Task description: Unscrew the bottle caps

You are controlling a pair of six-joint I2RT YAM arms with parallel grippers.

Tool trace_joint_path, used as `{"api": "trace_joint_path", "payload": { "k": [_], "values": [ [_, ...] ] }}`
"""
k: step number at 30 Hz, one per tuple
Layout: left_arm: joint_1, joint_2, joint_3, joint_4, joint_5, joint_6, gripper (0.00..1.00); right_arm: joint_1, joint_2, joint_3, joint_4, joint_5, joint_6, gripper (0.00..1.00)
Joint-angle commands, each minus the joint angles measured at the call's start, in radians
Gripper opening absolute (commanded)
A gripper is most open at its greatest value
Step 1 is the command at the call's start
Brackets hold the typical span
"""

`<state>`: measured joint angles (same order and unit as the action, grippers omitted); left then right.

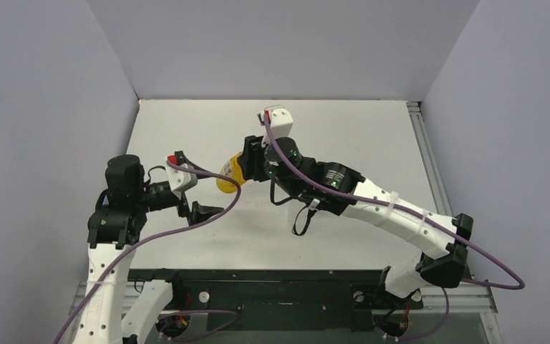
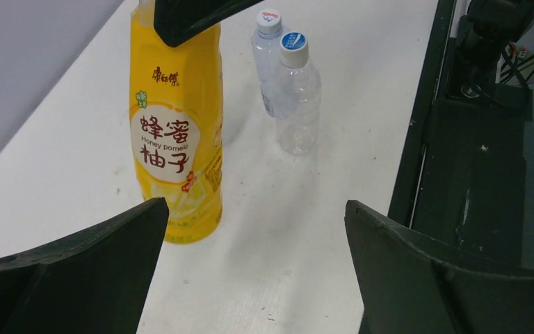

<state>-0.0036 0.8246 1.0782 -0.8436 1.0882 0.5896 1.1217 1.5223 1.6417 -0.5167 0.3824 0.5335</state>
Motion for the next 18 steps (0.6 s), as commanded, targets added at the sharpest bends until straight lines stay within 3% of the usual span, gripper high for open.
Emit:
{"api": "trace_joint_path", "payload": {
  "k": [1, 12, 17, 18],
  "values": [
    [-0.097, -0.04, -0.061, 0.302, -0.123, -0.135, 0.96, 0.033, -0.093, -0.029, 0.062, -0.042, 0.051, 0.2],
    [-0.222, -0.059, -0.069, 0.411, -0.243, -0.195, 0.96, 0.092, -0.203, -0.118, 0.092, -0.055, 0.075, 0.2],
    [-0.269, -0.037, -0.033, 0.265, -0.166, -0.145, 1.0, 0.12, -0.204, -0.122, 0.121, -0.036, 0.071, 0.2],
    [-0.297, -0.022, -0.018, 0.209, -0.16, -0.135, 0.94, 0.123, -0.2, -0.12, 0.126, -0.035, 0.07, 0.2]
  ]
}}
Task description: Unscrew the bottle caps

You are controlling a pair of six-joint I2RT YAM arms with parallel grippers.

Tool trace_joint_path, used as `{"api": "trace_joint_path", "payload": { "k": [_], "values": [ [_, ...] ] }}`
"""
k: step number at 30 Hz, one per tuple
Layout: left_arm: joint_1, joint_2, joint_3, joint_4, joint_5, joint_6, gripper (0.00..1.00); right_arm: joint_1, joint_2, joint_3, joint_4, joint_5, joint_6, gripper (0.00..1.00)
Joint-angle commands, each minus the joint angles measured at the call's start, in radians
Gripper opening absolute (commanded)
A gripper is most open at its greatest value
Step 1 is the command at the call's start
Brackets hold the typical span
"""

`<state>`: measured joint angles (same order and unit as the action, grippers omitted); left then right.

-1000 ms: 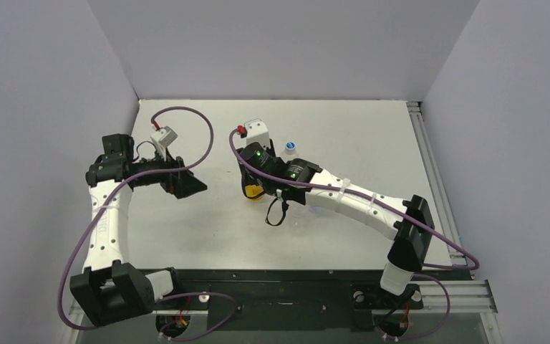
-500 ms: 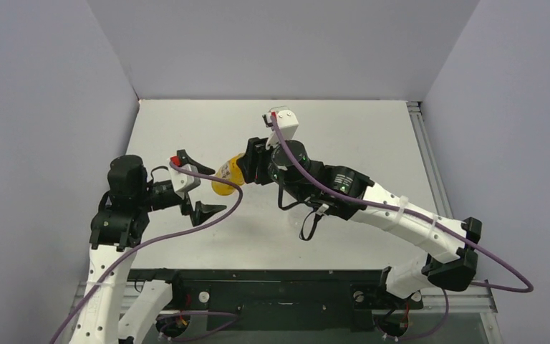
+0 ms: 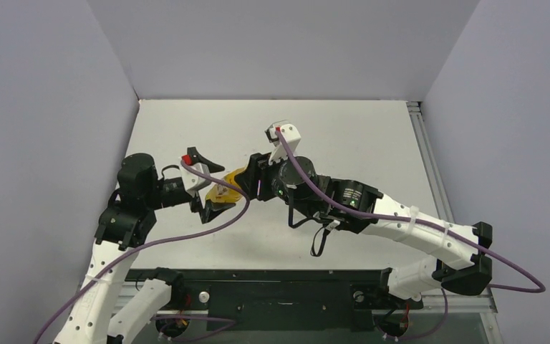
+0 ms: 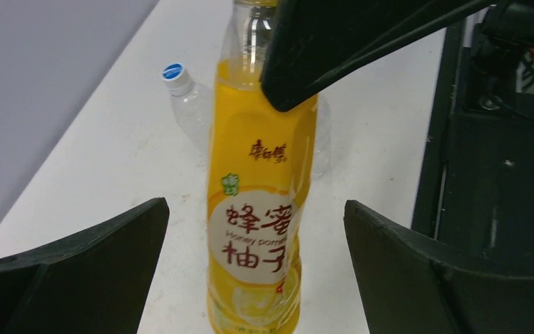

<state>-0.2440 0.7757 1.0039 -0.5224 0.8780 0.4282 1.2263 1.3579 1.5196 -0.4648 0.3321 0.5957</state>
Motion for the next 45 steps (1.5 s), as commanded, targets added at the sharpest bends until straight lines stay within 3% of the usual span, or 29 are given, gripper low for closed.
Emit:
{"api": "trace_joint_path", "payload": {
  "k": [1, 9, 12, 13, 19, 22, 26, 31, 45],
  "values": [
    [-0.07, 0.033, 0.061, -0.136, 0.052, 0.046, 0.91, 0.022, -0.033, 0.006, 0.08, 0.015, 0.007, 0.2],
    [-0.11, 0.009, 0.036, -0.07, -0.027, -0.027, 0.5, 0.037, -0.039, -0.004, 0.102, 0.031, 0.012, 0.2],
    [-0.111, -0.011, 0.017, -0.017, -0.05, -0.058, 0.44, 0.039, -0.043, -0.014, 0.111, 0.034, 0.02, 0.22],
    [-0.113, -0.015, 0.012, -0.009, -0.053, -0.068, 0.4, 0.039, -0.039, -0.011, 0.112, 0.034, 0.02, 0.25],
    [-0.133, -0.036, -0.019, 0.093, -0.132, -0.217, 0.22, 0.039, 0.007, 0.084, 0.045, 0.109, 0.01, 0.67],
    [-0.138, -0.053, -0.041, 0.141, -0.186, -0.296, 0.16, 0.042, 0.028, 0.163, -0.006, 0.182, 0.002, 0.74],
    [-0.161, -0.077, -0.062, 0.191, -0.242, -0.347, 0.14, 0.049, 0.054, 0.223, -0.013, 0.254, -0.007, 0.7],
    [-0.181, -0.079, -0.07, 0.203, -0.283, -0.345, 0.13, 0.05, 0.107, 0.29, -0.022, 0.259, -0.017, 0.58],
    [-0.244, -0.034, -0.074, 0.214, -0.41, -0.338, 0.11, 0.05, 0.15, 0.302, -0.014, 0.242, -0.028, 0.42]
  ]
}}
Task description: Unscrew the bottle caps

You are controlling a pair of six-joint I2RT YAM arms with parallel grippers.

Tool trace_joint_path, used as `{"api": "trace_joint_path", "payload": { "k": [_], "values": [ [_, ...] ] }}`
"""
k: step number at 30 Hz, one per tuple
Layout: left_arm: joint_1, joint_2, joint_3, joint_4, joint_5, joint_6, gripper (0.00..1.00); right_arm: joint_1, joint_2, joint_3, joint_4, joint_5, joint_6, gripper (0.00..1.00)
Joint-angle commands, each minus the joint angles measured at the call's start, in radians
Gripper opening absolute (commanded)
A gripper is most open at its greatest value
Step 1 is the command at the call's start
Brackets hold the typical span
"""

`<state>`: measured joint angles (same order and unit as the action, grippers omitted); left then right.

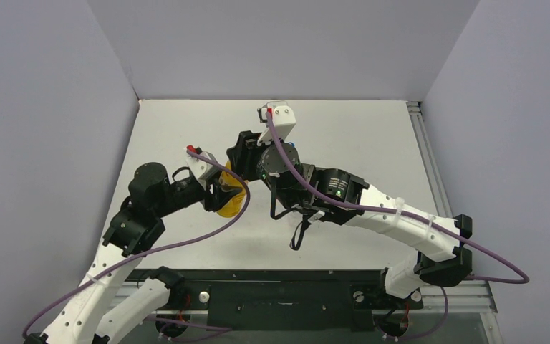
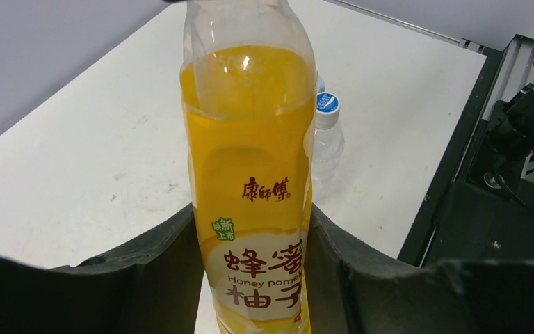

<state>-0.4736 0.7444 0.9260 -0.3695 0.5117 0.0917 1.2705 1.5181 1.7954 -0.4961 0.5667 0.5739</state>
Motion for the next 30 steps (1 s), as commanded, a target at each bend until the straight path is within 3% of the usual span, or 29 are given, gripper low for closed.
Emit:
{"api": "trace_joint_path", "payload": {
  "k": [1, 19, 22, 25, 30],
  "values": [
    [-0.015, -0.004, 0.003, 0.061, -0.044, 0.0, 0.11, 0.005, -0.015, 0.018, 0.019, 0.007, -0.008, 0.4],
    [-0.016, -0.02, 0.006, 0.036, -0.045, 0.04, 0.1, -0.011, -0.037, -0.001, 0.058, 0.012, -0.023, 0.42],
    [-0.015, -0.022, 0.008, 0.032, -0.033, 0.041, 0.1, -0.014, -0.04, -0.004, 0.067, 0.003, -0.03, 0.33],
    [-0.016, -0.025, 0.016, 0.021, -0.025, 0.042, 0.1, -0.018, -0.042, -0.009, 0.068, -0.005, -0.031, 0.15],
    [-0.015, -0.027, 0.027, -0.005, 0.003, 0.038, 0.1, -0.023, -0.063, -0.042, 0.095, -0.033, -0.06, 0.0]
  ]
}}
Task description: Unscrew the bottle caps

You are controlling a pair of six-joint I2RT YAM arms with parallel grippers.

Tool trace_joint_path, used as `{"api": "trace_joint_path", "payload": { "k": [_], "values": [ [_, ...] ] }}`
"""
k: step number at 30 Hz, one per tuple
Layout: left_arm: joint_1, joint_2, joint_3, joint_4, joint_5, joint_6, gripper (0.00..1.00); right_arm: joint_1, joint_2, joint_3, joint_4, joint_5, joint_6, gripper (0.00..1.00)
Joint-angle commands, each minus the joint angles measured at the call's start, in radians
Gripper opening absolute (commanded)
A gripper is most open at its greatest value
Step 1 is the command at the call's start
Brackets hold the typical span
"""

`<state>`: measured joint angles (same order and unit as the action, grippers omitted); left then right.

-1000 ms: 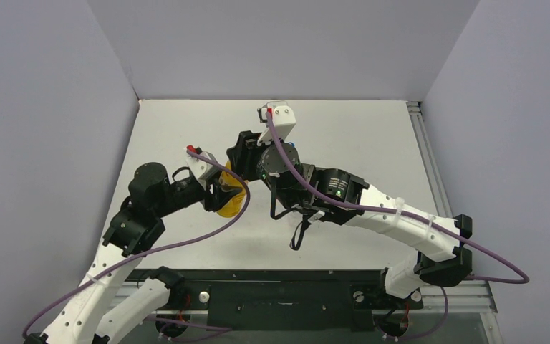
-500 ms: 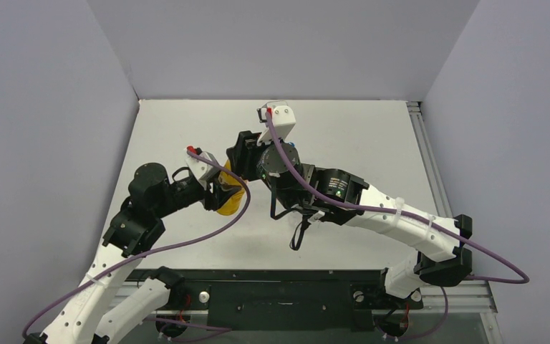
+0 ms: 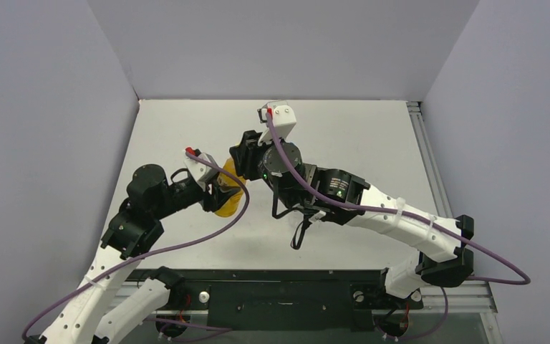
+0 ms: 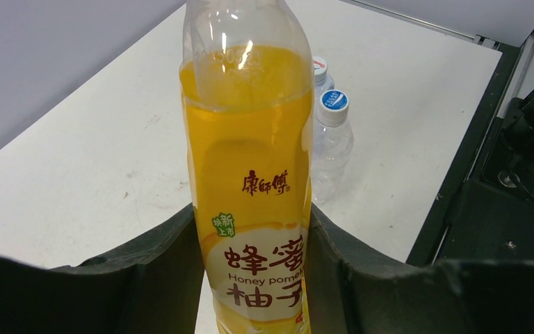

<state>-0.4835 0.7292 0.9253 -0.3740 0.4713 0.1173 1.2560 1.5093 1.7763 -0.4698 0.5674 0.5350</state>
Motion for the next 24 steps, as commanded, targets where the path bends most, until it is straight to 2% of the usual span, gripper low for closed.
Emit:
{"api": "trace_joint_path", "payload": {
  "k": [1, 5, 8, 12, 15, 17, 20, 24],
  "values": [
    [-0.005, -0.013, 0.028, -0.002, 0.054, 0.003, 0.1, -0.011, -0.065, -0.034, 0.073, -0.044, -0.039, 0.0],
    [-0.004, -0.019, 0.037, 0.006, 0.106, -0.037, 0.1, -0.031, -0.126, -0.103, 0.145, -0.167, -0.109, 0.0],
    [-0.004, -0.02, 0.056, 0.001, 0.182, -0.062, 0.09, -0.052, -0.189, -0.165, 0.233, -0.32, -0.146, 0.0],
    [-0.003, -0.022, 0.092, 0.001, 0.327, -0.105, 0.05, -0.073, -0.278, -0.273, 0.362, -0.529, -0.16, 0.0],
    [0.0, -0.014, 0.114, 0.037, 0.476, -0.206, 0.02, -0.075, -0.311, -0.305, 0.433, -0.671, -0.161, 0.0],
    [0.0, -0.002, 0.125, 0.087, 0.564, -0.291, 0.01, -0.075, -0.329, -0.326, 0.473, -0.729, -0.161, 0.0],
    [0.0, 0.01, 0.092, 0.273, 0.633, -0.489, 0.0, -0.074, -0.346, -0.348, 0.512, -0.784, -0.163, 0.0],
    [0.002, 0.029, 0.079, 0.324, 0.68, -0.524, 0.0, -0.072, -0.341, -0.342, 0.512, -0.834, -0.176, 0.0]
  ]
}}
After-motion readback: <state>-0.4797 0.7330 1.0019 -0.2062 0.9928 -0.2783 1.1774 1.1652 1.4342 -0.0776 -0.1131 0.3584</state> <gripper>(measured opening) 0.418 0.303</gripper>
